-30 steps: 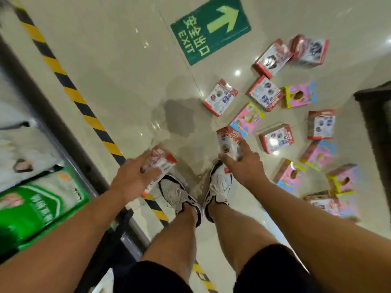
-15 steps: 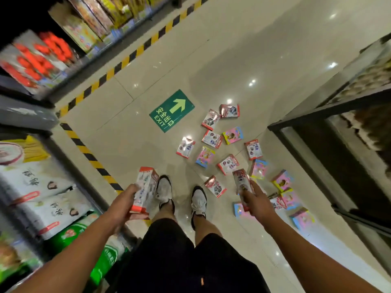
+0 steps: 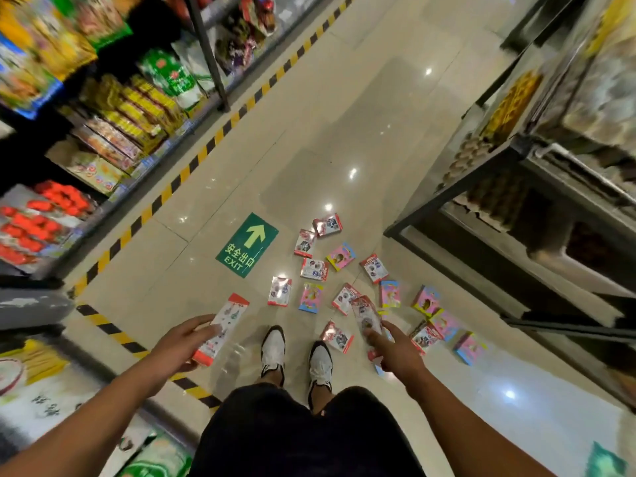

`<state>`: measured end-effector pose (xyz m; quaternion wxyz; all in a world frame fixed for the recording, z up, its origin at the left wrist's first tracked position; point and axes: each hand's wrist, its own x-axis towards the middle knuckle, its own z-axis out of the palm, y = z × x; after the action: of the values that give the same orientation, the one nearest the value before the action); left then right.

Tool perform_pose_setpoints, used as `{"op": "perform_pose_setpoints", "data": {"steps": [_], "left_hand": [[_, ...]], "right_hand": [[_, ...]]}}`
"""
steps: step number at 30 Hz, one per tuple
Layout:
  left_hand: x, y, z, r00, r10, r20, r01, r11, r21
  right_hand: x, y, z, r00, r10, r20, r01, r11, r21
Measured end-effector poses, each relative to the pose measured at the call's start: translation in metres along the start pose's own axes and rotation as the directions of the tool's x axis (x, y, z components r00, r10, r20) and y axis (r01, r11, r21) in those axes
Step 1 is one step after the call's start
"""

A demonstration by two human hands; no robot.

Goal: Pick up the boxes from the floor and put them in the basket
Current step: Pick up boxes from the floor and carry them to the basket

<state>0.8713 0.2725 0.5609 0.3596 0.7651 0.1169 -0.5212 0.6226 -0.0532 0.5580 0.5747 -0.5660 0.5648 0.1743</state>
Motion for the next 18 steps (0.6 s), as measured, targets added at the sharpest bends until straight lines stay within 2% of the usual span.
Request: {"op": "perform_pose_setpoints", "data": {"steps": [3, 8, 12, 15, 18], "left_hand": [[-0.006, -0.002, -0.02, 1.0, 0.019, -0.002, -0.018, 0.999, 0.047], [-0.001, 0.006, -0.031, 0.999, 0.042, -0.008, -0.042, 0.996, 0.08], [0.004, 0.035, -0.013, 0.994, 0.067, 0.087, -0.084, 0.973, 0.214], [0.005, 0.071, 0.01, 0.977, 0.13, 0.17, -0.182, 0.921, 0.344], [0.001, 0.109, 0.047, 0.947, 0.183, 0.265, -0.296, 0.82, 0.491]], "right_hand": [[-0.004, -0.001, -0.003, 0.999, 0.043, -0.014, -0.041, 0.996, 0.085], [-0.027, 0.007, -0.019, 0.995, 0.048, -0.089, -0.031, 0.983, 0.179], [-0.058, 0.04, -0.033, 0.982, 0.086, -0.171, -0.032, 0.956, 0.293], [-0.082, 0.089, -0.037, 0.954, 0.157, -0.255, -0.061, 0.935, 0.349], [-0.117, 0.137, -0.036, 0.913, 0.259, -0.316, -0.103, 0.895, 0.434]]}}
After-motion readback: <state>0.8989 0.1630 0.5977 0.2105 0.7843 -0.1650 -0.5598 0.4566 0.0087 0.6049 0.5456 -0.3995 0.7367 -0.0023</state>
